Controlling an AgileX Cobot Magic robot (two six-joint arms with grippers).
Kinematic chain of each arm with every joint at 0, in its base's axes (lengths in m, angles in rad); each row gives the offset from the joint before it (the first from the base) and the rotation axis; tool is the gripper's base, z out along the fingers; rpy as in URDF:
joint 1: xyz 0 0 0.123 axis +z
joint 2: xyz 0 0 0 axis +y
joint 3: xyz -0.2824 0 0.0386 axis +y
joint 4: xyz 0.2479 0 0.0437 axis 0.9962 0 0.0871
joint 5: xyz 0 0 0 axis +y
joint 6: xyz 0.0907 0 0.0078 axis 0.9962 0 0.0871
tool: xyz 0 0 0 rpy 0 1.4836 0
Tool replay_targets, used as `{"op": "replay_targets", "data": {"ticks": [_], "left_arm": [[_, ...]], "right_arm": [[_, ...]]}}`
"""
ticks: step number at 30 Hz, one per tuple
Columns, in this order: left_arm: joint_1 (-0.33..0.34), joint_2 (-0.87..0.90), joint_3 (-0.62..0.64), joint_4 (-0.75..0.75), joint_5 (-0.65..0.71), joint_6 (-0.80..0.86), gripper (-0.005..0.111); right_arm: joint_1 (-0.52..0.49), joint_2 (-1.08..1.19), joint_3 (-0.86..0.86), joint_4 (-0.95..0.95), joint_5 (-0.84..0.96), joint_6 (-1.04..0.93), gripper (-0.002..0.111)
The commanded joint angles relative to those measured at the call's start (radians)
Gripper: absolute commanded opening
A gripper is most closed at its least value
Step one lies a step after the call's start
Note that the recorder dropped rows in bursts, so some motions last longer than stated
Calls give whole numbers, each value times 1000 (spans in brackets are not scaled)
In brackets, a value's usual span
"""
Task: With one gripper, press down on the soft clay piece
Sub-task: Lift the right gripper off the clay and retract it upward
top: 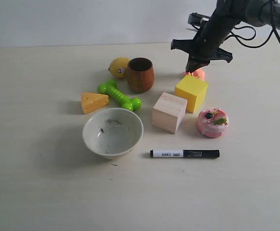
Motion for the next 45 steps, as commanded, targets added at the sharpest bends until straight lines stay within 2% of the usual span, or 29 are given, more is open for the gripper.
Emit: {"op": "replay_targets", "data": {"ticks": [1,9,12,17,21,24,28,33,37,45], "left_arm": [[-8,-6,0,-2,-7,0,0],[-8,-6,0,-2,-7,0,0],[-8,-6,0,-2,-7,0,0],[-8,-6,0,-2,-7,0,0],[-8,-6,0,-2,-7,0,0],[-8,-6,0,-2,-7,0,0],[-8,-6,0,-2,-7,0,0],[-8,-6,0,-2,-7,0,0],[-8,-6,0,-2,-7,0,0],[-8,-6,0,-2,-7,0,0]], "right_arm": [[1,-14,6,11,-1,-20,5],[1,-31,6,9,17,-32,5],[1,-68,6,-5,14,-65,0],[1,-149,6,-62,22,-142,0],[1,-235,90,-37,-53,-150,0],[1,-344,245,-35,-195,-150,0],[1,-506,543,-16,-426,-197,0],[1,-740,909,204,-656,-391,0],[1,-908,1100,357,-718,-520,0],[1,-1235,1293,387,-694,-523,0]]}}
